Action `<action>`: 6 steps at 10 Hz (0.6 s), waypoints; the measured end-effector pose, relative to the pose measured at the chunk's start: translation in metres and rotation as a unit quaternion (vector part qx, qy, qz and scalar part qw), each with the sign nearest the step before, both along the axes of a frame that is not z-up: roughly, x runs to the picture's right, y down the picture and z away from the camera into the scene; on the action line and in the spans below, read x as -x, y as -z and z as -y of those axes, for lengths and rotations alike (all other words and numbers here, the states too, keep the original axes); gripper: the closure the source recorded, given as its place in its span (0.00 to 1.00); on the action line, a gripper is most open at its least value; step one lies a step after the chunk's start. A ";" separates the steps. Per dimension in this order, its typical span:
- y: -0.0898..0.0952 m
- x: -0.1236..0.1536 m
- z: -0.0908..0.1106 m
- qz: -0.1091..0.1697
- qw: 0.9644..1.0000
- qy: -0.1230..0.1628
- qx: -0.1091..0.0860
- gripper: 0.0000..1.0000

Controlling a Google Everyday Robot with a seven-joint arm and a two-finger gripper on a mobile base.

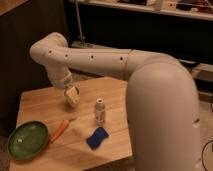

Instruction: Move the arm in a circular motion

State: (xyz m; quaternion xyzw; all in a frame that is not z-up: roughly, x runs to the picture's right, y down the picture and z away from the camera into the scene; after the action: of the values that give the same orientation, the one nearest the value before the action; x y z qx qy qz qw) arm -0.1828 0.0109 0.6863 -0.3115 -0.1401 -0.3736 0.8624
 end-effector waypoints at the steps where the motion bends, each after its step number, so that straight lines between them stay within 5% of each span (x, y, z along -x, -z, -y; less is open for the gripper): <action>1: -0.016 -0.010 0.022 -0.021 1.000 -0.020 0.000 0.20; 6: -0.041 -0.088 0.051 -0.078 0.993 -0.089 0.003 0.20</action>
State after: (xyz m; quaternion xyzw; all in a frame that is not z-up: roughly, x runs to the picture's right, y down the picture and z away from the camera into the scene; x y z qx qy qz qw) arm -0.0948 -0.0401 0.7276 -0.3289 -0.1004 -0.2696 0.8995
